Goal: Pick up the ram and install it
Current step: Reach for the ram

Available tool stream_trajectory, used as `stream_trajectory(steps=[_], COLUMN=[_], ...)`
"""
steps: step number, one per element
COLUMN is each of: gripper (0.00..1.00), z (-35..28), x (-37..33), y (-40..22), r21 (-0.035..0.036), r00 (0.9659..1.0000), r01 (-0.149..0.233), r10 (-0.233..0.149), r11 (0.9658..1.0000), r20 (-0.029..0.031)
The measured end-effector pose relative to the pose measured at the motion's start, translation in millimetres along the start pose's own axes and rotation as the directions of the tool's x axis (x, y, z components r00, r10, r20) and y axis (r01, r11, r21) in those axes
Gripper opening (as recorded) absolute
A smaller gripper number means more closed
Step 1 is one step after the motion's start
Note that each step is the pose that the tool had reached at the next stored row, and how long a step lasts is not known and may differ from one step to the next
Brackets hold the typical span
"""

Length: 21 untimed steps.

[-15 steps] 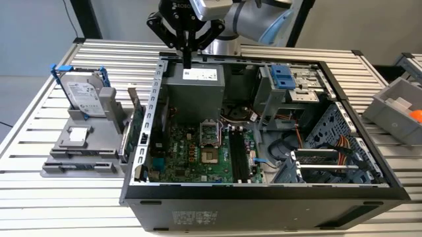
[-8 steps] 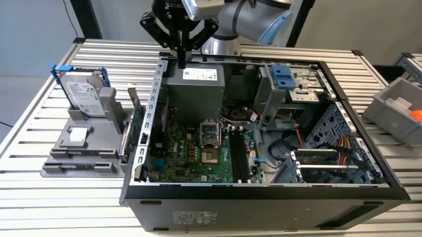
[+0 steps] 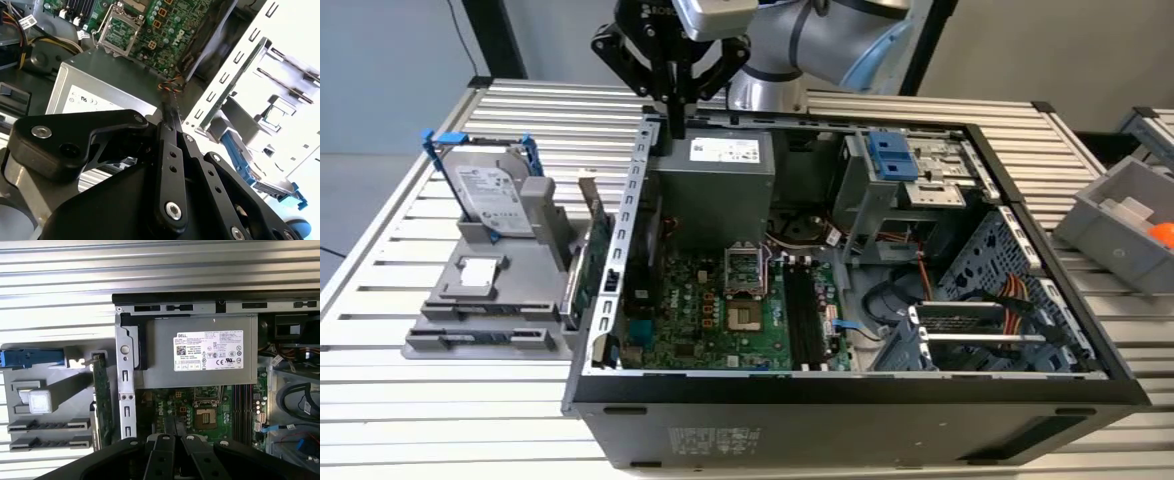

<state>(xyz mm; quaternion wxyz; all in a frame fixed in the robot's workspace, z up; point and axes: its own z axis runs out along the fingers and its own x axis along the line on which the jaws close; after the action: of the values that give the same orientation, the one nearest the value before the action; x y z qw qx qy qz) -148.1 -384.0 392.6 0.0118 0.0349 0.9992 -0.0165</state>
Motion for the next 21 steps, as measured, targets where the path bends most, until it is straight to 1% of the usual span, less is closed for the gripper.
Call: stream_trajectory(steps=[10,21], gripper=[0.0,0.0], z=[-0.3,-0.5], x=[11.4,21.6], y=[-0.8,-1.5], r21=[0.0001,0.0001], r00=[1.0,1.0], r01=[0.0,0.0], r10=[0.0,0.0], r11=[1.0,1.0], r20=[-0.0005,-0.0009])
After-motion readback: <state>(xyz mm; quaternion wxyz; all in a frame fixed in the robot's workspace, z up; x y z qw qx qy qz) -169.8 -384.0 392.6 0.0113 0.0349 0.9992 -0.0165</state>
